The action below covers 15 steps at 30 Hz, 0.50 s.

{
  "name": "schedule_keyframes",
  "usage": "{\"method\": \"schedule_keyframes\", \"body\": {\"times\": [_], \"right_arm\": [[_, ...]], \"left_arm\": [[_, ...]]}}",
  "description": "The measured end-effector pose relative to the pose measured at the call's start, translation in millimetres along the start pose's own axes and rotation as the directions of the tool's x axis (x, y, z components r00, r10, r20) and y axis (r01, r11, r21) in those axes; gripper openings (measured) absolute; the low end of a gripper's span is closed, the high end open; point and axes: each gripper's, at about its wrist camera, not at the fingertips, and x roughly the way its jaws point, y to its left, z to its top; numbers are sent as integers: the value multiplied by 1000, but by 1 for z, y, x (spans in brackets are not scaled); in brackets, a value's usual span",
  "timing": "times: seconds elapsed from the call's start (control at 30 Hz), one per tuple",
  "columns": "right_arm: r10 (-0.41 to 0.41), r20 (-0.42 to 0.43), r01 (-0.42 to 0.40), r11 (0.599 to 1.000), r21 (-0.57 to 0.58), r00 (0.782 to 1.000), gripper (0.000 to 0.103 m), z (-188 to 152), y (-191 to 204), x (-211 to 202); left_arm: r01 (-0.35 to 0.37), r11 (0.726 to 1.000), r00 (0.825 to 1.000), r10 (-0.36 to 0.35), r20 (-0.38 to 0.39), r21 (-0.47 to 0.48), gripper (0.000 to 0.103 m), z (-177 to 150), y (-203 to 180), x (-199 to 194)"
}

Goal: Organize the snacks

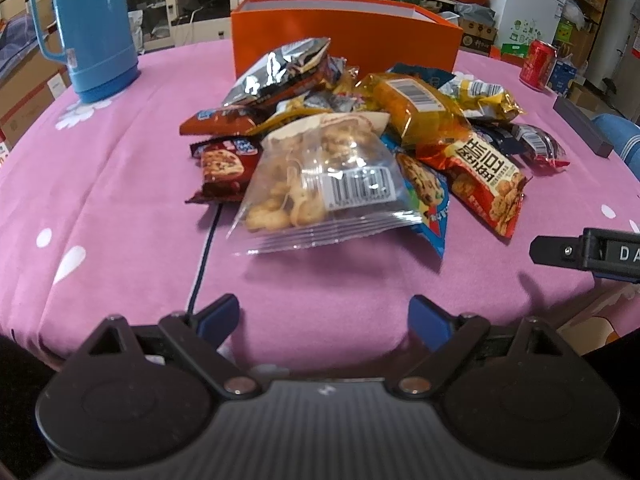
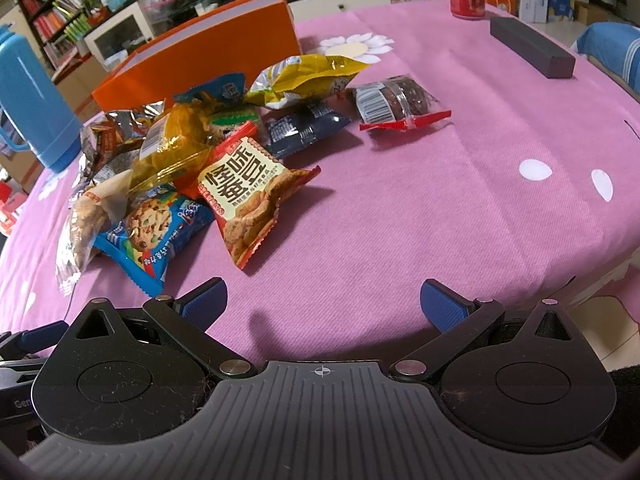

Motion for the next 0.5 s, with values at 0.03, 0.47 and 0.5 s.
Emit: {"method": "schedule_keyframes", "body": {"times": [0.03, 0.47, 0.5], "right_arm": [[0, 0, 0, 1000, -1, 1000, 94, 0, 0, 0], [1, -5, -1, 1000, -6, 1000, 94, 0, 0, 1], [1, -5, -1, 1000, -6, 1000, 94, 0, 0, 1]], "left_arm": [[1, 1000, 1000, -1, 0, -1, 91, 0, 0, 0], [1, 1000, 1000, -1, -5, -2, 91, 0, 1, 1], [1, 1000, 1000, -1, -5, -2, 91, 0, 1, 1]]}}
